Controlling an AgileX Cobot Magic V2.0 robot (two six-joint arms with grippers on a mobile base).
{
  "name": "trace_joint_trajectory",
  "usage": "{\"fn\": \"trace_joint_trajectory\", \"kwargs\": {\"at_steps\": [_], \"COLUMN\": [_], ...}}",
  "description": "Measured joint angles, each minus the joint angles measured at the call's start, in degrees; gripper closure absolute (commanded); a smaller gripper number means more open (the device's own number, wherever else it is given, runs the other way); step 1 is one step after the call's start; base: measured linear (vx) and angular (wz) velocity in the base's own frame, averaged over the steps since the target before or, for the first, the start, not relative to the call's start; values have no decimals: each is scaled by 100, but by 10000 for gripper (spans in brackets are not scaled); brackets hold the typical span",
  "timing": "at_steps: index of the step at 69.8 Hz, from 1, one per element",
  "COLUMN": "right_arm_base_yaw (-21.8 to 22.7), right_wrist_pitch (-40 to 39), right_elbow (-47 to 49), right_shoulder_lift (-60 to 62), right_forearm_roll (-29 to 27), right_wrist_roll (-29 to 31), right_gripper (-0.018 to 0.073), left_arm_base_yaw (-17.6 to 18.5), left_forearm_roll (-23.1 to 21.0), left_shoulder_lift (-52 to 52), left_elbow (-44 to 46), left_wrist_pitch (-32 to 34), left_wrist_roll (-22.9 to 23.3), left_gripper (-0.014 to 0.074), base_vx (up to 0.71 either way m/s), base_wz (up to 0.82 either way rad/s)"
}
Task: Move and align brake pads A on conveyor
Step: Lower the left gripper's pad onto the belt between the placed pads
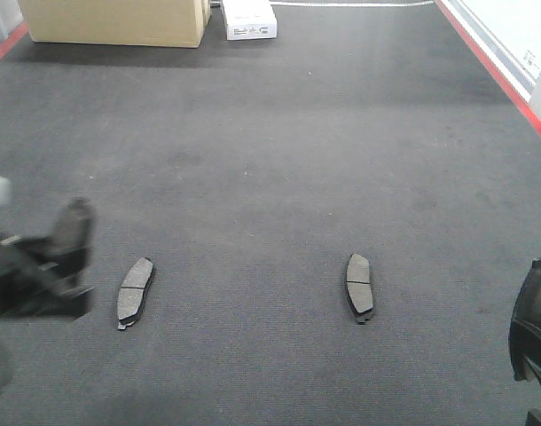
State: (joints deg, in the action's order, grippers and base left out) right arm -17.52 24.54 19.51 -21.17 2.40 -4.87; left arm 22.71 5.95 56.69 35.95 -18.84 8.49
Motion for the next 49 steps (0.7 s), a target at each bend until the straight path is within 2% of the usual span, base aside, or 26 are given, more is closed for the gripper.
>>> {"fn": "trace_joint_trajectory", "kwargs": {"at_steps": [13,25,35,44,49], "right_arm_base_yaw": [0,0,0,0,0], "right_wrist_pitch": [0,0,0,0,0], "right_elbow": [0,0,0,0,0], "right_shoulder_lift": [0,0,0,0,0], "right_forearm_roll": [0,0,0,0,0], "right_wrist_roll": [0,0,0,0,0], "right_gripper": [535,535,535,535,535], "left_arm_base_yaw": [525,865,909,909,909], "left_forearm_roll": [0,-6,-14,-123,-346], "left_shoulder_lift": [1661,3010,3896,4324,4498], "left_elbow": [995,2027,2798,3218,3378], "left_wrist_pitch": [-124,-968,-1765,-1912,-1924], "left_wrist_roll": [-164,-115,376,1012,1259], "left_gripper": [540,538,537,533,530], "base_vx": [0,0,0,0,0], "base_wz": [0,0,0,0,0]}}
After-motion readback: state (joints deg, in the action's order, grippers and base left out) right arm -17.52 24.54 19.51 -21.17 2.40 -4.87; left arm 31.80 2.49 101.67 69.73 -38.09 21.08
